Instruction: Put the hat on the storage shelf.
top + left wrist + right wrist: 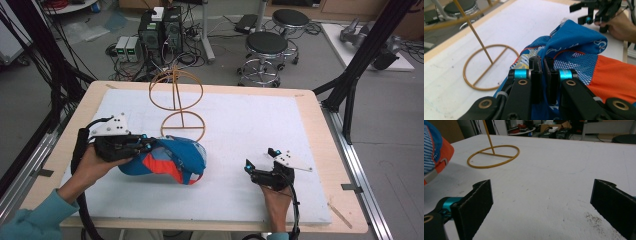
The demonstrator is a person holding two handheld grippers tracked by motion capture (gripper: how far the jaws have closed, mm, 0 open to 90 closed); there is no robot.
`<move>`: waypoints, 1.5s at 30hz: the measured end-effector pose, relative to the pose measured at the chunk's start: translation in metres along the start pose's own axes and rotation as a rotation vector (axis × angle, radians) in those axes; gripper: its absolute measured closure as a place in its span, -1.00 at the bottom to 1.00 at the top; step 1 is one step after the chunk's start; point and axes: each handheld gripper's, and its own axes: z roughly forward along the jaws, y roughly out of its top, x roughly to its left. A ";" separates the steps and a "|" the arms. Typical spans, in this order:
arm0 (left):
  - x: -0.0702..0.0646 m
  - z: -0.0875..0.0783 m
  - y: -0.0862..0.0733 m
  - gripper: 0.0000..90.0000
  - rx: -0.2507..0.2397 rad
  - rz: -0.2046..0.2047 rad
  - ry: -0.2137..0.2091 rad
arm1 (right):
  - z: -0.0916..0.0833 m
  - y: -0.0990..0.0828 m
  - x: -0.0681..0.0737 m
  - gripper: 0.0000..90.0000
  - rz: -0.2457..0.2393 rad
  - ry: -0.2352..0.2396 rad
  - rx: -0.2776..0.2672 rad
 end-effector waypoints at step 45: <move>0.026 -0.009 0.112 0.91 -0.240 -0.044 0.029 | 0.000 0.000 -0.001 -0.93 0.003 0.002 -0.004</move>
